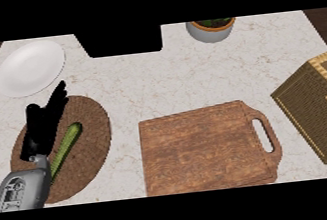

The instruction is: Pick the bell pepper from the cutting board and place it in the basket

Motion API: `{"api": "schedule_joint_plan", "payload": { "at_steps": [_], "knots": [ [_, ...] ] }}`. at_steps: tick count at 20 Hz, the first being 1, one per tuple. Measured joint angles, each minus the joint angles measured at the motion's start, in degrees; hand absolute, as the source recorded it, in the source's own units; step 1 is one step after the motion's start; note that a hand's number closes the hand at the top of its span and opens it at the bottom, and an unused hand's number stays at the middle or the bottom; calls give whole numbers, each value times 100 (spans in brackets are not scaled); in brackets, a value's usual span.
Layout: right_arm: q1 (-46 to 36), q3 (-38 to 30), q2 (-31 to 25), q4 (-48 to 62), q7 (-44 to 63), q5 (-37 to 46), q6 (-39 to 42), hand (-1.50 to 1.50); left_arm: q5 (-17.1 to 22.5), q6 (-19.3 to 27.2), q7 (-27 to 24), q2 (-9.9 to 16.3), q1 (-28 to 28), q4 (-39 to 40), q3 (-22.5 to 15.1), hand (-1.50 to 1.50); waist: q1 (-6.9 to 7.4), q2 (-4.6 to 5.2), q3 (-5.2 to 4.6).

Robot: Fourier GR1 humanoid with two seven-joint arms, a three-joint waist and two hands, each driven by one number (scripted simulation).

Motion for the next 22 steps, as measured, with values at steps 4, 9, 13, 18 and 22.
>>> {"api": "schedule_joint_plan", "payload": {
  "at_steps": [4,9,13,18,22],
  "knots": [
    [37,-101,272,428,-20,-152,-193,-150,25,-58,117,11,-21,-99,19,0,7,-1,2],
    [42,-364,383,761,-364,-439,-542,-150,-33,-76,52,12,-17,-17,51,0,0,-1,1],
    [18,-713,491,793,-507,-720,-899,-150,-48,-71,38,-25,-34,-2,55,0,-15,-4,2],
    [-149,-1296,403,1031,-552,-1001,-1425,-150,-21,-100,40,-16,-65,-17,101,0,-11,-5,1],
    [-134,-1825,77,1313,-361,-1309,-1461,-150,-53,-82,57,-44,-8,-57,90,0,-27,-10,0]
  ]
}}
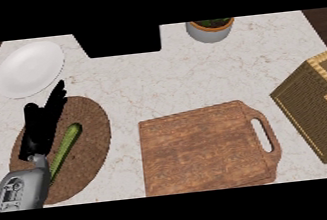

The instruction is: Pick the bell pepper from the cutting board and place it in the basket

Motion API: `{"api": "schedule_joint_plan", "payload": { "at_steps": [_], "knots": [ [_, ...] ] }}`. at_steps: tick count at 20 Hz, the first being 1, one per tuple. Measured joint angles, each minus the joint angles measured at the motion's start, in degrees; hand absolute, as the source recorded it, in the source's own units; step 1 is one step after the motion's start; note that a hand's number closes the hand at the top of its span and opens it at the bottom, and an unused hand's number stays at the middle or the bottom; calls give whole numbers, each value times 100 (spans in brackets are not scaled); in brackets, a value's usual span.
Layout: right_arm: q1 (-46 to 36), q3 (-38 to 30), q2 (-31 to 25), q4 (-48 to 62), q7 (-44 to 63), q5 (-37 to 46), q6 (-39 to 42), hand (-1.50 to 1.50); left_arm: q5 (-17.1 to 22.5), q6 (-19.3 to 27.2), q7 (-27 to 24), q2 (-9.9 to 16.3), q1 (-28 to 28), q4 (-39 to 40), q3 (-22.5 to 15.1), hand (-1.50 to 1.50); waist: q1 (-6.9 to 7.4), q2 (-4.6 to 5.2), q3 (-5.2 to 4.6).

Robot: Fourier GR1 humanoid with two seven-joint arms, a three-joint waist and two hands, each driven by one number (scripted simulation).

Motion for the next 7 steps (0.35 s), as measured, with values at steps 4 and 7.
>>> {"api": "schedule_joint_plan", "payload": {
  "at_steps": [4,7],
  "knots": [
    [178,-680,-571,687,-123,-410,208,-150,16,-25,7,12,37,-51,24,0,-14,1,2],
    [462,-1099,-1108,1442,-585,-640,480,-150,-9,-19,9,2,17,-29,19,0,-23,9,7]
  ]
}}
